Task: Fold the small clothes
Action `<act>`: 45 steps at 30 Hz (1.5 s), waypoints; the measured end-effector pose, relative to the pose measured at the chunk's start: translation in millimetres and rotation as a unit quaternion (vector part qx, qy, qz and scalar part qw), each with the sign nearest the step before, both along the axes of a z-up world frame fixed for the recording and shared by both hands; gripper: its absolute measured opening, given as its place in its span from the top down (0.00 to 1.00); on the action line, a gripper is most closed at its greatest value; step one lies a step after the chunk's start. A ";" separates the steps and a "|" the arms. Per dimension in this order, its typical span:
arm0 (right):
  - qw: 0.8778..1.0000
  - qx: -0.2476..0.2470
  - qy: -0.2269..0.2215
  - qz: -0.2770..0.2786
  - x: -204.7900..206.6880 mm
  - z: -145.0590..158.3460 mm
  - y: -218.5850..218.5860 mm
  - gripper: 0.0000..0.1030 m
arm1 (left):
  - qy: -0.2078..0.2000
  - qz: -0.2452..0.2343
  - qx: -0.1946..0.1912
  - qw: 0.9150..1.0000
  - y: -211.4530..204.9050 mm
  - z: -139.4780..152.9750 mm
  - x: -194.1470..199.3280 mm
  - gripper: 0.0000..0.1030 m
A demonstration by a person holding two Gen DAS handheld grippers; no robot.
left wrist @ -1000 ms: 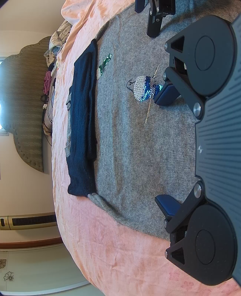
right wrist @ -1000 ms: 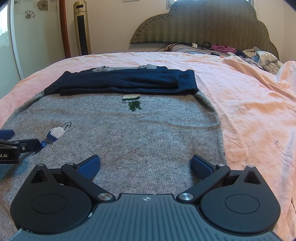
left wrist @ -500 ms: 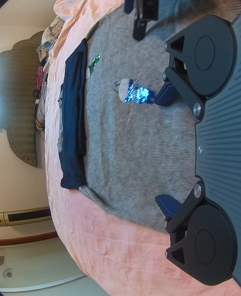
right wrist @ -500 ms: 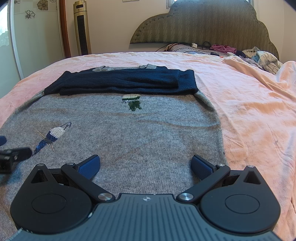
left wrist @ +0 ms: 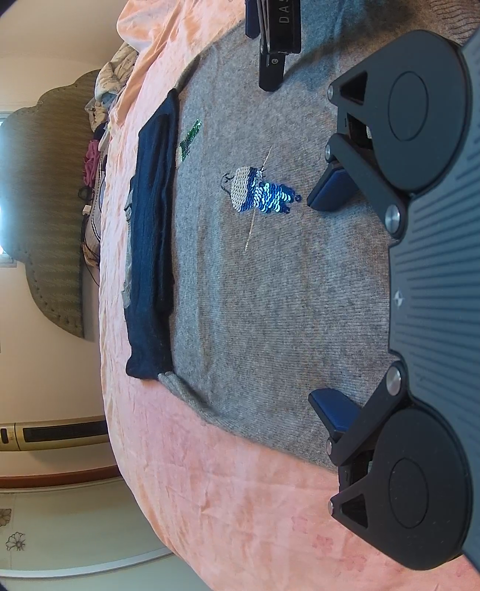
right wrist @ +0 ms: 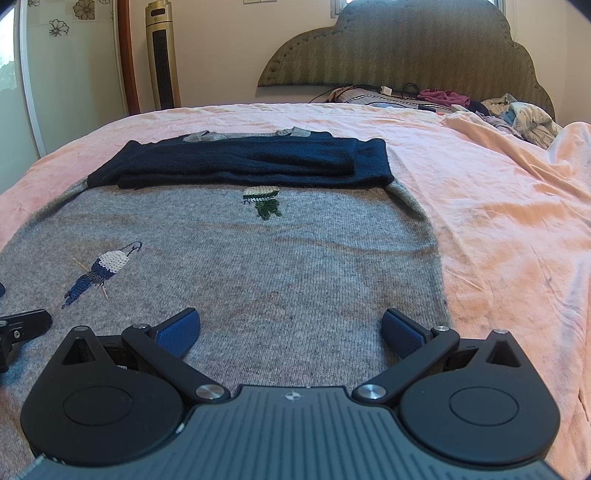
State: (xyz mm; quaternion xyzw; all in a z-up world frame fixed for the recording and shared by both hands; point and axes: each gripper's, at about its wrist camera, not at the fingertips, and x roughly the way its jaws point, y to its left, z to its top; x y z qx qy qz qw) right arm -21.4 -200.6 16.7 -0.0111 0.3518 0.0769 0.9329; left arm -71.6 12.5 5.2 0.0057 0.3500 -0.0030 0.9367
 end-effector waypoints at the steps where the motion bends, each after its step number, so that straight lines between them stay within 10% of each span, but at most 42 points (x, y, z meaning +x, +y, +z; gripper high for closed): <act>1: 1.000 0.000 0.000 0.000 -0.1 0.0 0.0 0.00 | 0.000 0.000 0.000 1.000 0.0 0.0 0.0 0.00; 34: 1.000 -0.002 0.012 -0.002 -8.6 5.6 -2.9 0.00 | 0.004 -0.002 0.003 1.000 0.8 2.5 -3.2 0.00; 38: 0.991 0.132 0.035 0.017 -45.2 32.3 -44.5 0.00 | 0.002 -0.046 -0.036 0.998 21.7 21.6 -36.1 0.00; 42: 0.946 0.310 0.091 -0.030 -73.4 34.0 -125.7 0.00 | -0.002 -0.028 -0.097 0.995 73.8 26.6 -73.8 0.00; 45: 0.926 0.351 0.127 -0.061 -82.8 22.8 -158.8 0.00 | 0.025 0.005 -0.150 0.988 111.1 19.0 -78.6 0.00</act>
